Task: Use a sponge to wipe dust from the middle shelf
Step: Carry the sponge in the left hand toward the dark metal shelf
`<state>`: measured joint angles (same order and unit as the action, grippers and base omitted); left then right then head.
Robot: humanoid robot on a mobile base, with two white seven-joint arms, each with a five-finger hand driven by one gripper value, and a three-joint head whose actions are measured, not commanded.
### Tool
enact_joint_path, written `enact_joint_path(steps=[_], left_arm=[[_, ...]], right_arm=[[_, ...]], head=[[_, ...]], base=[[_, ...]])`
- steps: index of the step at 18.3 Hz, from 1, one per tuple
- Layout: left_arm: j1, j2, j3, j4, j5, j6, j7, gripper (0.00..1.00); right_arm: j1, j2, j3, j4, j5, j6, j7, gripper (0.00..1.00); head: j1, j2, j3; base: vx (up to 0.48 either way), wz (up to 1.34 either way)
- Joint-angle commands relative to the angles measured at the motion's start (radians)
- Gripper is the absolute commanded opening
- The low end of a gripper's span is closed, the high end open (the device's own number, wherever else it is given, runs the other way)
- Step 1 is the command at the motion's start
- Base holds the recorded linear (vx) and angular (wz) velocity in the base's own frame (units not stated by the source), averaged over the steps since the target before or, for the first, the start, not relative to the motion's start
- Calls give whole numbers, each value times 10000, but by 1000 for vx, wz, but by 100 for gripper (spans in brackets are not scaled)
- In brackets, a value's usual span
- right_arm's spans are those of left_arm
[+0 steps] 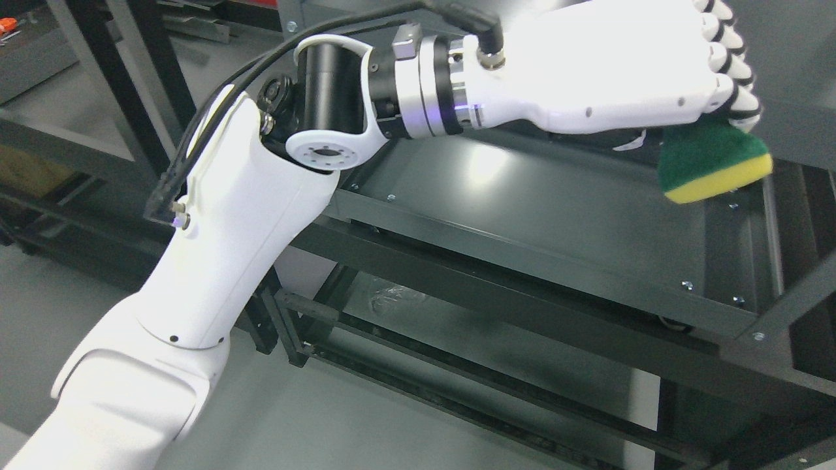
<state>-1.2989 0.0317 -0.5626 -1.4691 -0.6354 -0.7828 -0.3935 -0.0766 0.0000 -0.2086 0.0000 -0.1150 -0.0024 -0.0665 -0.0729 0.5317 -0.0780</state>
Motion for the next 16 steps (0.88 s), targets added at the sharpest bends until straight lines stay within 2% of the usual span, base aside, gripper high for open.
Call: enact_joint_path(steps=[1, 3, 7, 12, 14, 16], left_arm=[[-1307, -142, -1215, 1146, -1541, -26, 39, 1], [-1308, -142, -1246, 1253, -2644, -26, 70, 1], [-1353, -142, -1201, 1468, -3813, -26, 70, 1], [-1477, -142, -327, 1377, -4138, -26, 54, 1], [-1293, -142, 70, 889, -4047, -26, 54, 1], [-880, 783, 363, 199, -3772, -26, 54, 1]], right_arm=[[-1, -175, 0, -174, 0, 729, -56, 100], [-1, -175, 0, -174, 0, 729, -56, 100], [-1, -175, 0, -174, 0, 729, -57, 100], [-1, -175, 0, -174, 0, 729, -56, 100], [-1, -175, 0, -174, 0, 729, -72, 100], [-1, -175, 0, -174, 0, 729, -72, 100]], head=[[0, 0, 0], [0, 0, 0], [0, -2, 0], [0, -2, 0], [0, -3, 0], [0, -3, 0]], base=[[40, -330], [35, -301], [37, -193], [28, -153], [20, -115], [10, -48]])
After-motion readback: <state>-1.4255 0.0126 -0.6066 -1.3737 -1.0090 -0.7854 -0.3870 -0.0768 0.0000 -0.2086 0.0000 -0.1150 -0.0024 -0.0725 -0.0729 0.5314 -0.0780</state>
